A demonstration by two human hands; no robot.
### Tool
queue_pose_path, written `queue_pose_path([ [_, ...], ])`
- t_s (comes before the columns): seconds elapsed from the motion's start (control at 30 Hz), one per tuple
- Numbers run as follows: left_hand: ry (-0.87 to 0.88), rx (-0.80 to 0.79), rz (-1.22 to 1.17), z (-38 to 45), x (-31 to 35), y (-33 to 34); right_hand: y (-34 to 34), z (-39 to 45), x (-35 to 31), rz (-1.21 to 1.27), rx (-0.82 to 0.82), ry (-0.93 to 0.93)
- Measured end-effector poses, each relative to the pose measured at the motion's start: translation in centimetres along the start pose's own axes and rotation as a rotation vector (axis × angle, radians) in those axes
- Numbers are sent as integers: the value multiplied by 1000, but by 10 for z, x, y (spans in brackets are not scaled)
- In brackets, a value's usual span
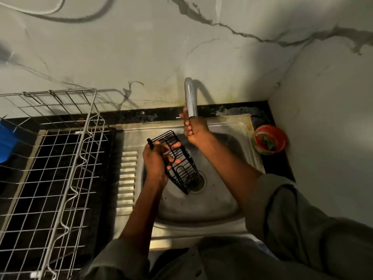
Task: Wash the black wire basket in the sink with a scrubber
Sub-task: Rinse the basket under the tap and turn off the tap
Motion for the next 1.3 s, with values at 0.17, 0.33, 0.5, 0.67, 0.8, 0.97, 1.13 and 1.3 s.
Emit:
queue_pose_path([
  [0.17, -17, -109, 41, 6, 0, 13, -3, 21, -6, -66, 104, -40],
  [0.33, -28, -180, 57, 6, 4, 19, 2, 20, -9, 337, -230, 66],
  [0.5, -7, -206, 87, 5, 6, 17, 6, 6, -4, -270, -66, -115],
  [0.67, -1, -227, 100, 5, 10, 12, -7, 2, 2, -781, 146, -342],
  [0.8, -14, -349, 148, 1, 15, 18, -10, -3, -8, -1001, -73, -319],
  [0.97, -30, -606, 357, 18, 17, 39, -32, -19, -24, -1039, -337, -189],
  [1.13, -71, -799, 461, 41, 27, 80, -83, -44, -36, -909, -289, 14],
  [1.3, -113, -913, 616, 63, 26, 107, -112, -57, -36, -800, -277, 81],
])
Point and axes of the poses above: each hand's wrist, its own z-axis towards the middle knuckle, its own y-axis out of the palm, x = y × z, the point moved 4 cm from there along z, towards the middle knuckle, and after that the axes turned 7 degrees about -x, right-handed, at the moved point
